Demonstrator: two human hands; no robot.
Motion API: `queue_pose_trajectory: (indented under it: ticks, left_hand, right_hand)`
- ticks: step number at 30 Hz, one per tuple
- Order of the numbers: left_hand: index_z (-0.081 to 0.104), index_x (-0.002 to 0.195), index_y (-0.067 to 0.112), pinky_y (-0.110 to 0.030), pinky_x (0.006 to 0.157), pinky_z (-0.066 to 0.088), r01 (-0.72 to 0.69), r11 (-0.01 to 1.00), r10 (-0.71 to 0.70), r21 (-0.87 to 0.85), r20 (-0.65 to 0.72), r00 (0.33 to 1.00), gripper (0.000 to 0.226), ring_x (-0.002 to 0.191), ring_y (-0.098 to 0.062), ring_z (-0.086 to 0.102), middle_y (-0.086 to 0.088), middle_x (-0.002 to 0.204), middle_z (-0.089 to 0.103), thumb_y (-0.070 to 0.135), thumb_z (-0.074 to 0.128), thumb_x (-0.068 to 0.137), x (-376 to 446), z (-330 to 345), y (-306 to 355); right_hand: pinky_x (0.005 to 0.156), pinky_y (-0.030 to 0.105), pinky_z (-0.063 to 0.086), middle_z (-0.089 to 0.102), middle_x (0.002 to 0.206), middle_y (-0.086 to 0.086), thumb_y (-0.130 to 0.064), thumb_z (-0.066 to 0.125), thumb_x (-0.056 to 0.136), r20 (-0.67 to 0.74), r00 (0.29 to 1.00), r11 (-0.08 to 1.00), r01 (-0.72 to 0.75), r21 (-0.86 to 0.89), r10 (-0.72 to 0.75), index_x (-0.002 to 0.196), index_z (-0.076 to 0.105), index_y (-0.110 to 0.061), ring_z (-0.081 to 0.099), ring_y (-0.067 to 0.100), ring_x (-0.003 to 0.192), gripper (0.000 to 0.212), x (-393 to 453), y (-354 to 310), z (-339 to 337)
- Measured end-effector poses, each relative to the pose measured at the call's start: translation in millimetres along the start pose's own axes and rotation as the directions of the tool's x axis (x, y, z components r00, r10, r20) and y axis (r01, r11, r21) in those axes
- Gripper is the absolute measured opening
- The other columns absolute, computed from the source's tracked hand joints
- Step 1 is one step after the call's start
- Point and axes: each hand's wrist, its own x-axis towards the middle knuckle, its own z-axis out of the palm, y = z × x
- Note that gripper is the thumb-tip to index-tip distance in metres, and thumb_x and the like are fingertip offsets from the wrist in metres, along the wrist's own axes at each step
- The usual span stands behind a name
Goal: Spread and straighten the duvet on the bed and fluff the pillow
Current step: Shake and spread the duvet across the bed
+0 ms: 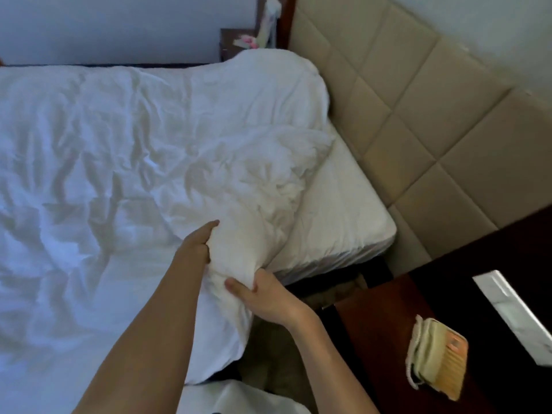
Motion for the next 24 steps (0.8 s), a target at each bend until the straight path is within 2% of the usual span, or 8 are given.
queue_pose_trajectory:
  ticks: [4,7,10,12,14,18,21,24]
  left_hand:
    - [0.055,0.131,-0.004,-0.027,0.077,0.056,-0.31,0.948,0.316,-0.065,0.118,0.941,0.045,0.106,-0.033,0.063,-0.021,0.129,0.06,0.008,0.063,0.088,4,61,55]
    - [0.067,0.102,0.007,-0.038,0.075,0.058,-0.491,0.871,0.447,-0.015,0.438,0.78,0.036,0.089,-0.031,0.069,-0.015,0.097,0.071,0.002,0.071,0.067,-36,94,68]
    - [0.067,0.079,0.023,-0.019,0.069,0.049,-0.773,0.522,0.131,0.36,0.862,0.49,0.024,0.074,-0.004,0.061,0.016,0.073,0.065,0.012,0.07,0.058,-74,100,74]
    - [0.065,0.08,0.023,-0.01,0.067,0.045,-0.82,0.362,-0.233,0.443,0.895,0.381,0.024,0.074,0.002,0.059,0.024,0.075,0.061,0.006,0.074,0.065,-85,105,66]
    - [0.065,0.09,0.013,-0.007,0.065,0.044,-0.793,0.324,-0.388,0.516,0.837,0.386,0.023,0.075,0.0,0.058,0.019,0.076,0.059,-0.004,0.072,0.076,-80,114,49]
    - [0.068,0.113,0.003,-0.005,0.067,0.043,-0.731,0.309,-0.438,0.608,0.773,0.458,0.029,0.074,0.014,0.057,0.014,0.086,0.062,0.003,0.071,0.084,-60,115,36]
    - [0.066,0.123,0.005,-0.014,0.081,0.048,-0.641,0.432,-0.365,0.634,0.773,0.519,0.041,0.091,-0.006,0.063,0.003,0.102,0.068,0.029,0.068,0.09,-36,100,44]
    - [0.063,0.122,0.008,-0.034,0.095,0.049,-0.407,0.584,-0.154,0.703,0.588,0.794,0.098,0.097,-0.02,0.07,-0.002,0.108,0.072,0.084,0.058,0.06,-4,97,49]
  right_hand:
    - [0.067,0.034,0.049,0.066,0.079,0.019,-0.065,0.063,0.081,-0.252,0.967,0.996,-0.019,0.087,0.04,0.083,0.061,-0.001,0.066,0.022,0.071,0.064,13,-1,-34]
    - [0.076,0.043,0.056,0.062,0.077,0.001,-0.055,0.067,0.083,-0.553,0.806,0.915,0.038,0.402,0.21,0.084,0.054,-0.017,0.064,0.015,0.076,0.041,10,-2,-70]
    - [0.086,0.037,0.055,0.062,0.114,-0.001,-0.066,0.061,0.081,-0.615,0.707,0.643,0.297,0.706,0.349,0.123,0.051,-0.019,0.066,0.016,0.102,0.063,5,-16,-105]
    - [0.095,0.035,0.05,0.059,0.126,-0.005,-0.075,0.065,0.069,-0.589,0.732,0.688,0.233,0.688,0.341,0.14,0.042,-0.024,0.063,0.012,0.107,0.09,7,-21,-126]
    - [0.092,0.033,0.051,0.062,0.122,-0.007,-0.066,0.075,0.067,-0.519,0.788,0.843,-0.001,0.538,0.333,0.139,0.046,-0.024,0.064,0.008,0.098,0.088,10,-25,-135]
    - [0.063,0.024,0.047,0.067,0.08,0.009,-0.025,0.066,0.088,-0.46,0.803,0.921,-0.278,0.272,0.378,0.089,0.067,0.0,0.063,0.019,0.081,0.026,28,6,-123]
    - [0.065,0.022,0.05,0.068,0.089,0.005,-0.019,0.053,0.095,-0.579,0.679,0.857,-0.148,0.494,0.451,0.098,0.066,-0.003,0.066,0.027,0.088,0.021,43,22,-113]
    - [0.084,0.031,0.053,0.066,0.105,-0.003,-0.024,0.054,0.094,-0.621,0.606,0.732,0.092,0.675,0.497,0.113,0.061,-0.019,0.063,0.014,0.094,0.022,57,17,-126]
